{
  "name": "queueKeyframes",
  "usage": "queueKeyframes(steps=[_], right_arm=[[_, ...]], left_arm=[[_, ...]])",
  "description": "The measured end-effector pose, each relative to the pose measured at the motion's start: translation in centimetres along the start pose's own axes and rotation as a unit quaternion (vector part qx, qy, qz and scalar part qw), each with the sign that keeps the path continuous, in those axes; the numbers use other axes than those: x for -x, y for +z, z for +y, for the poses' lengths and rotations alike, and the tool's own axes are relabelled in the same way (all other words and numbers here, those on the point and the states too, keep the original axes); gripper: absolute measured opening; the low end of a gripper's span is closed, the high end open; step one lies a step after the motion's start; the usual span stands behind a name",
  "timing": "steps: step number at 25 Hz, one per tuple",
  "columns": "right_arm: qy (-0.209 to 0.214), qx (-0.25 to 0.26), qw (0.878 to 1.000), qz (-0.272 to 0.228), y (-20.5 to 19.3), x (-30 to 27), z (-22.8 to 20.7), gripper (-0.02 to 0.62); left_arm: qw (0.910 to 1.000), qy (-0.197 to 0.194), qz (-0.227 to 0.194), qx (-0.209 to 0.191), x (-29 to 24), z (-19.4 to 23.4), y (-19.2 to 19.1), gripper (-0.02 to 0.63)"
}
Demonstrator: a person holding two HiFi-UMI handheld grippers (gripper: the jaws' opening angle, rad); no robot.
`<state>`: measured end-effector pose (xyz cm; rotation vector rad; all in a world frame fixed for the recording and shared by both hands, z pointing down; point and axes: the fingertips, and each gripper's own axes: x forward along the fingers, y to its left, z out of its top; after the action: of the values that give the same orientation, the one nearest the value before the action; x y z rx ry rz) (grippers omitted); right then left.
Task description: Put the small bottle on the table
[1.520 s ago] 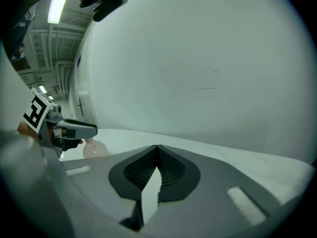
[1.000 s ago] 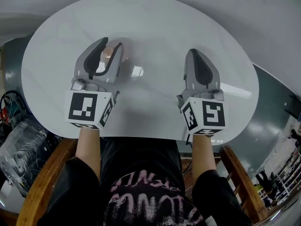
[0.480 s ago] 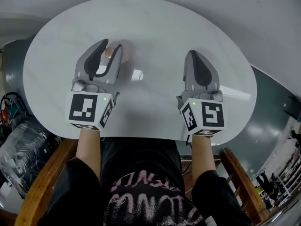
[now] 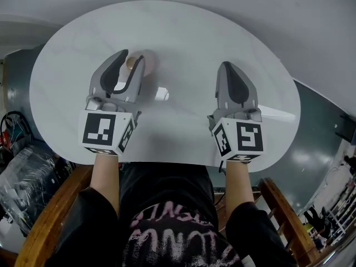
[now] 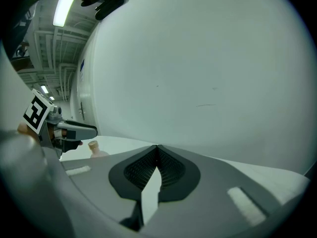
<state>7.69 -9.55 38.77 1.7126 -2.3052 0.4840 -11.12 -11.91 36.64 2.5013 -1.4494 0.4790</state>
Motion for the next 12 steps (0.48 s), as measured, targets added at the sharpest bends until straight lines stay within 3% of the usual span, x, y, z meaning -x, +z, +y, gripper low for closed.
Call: queueKeyframes(steps=[12], right_arm=[[-0.004, 0.003, 1.0, -0.012, 1.3, 1.4, -0.1, 0.011]], left_arm=[[0.9999, 0.0, -0.012, -0.004, 1.0, -0.5, 0.9, 0.138]])
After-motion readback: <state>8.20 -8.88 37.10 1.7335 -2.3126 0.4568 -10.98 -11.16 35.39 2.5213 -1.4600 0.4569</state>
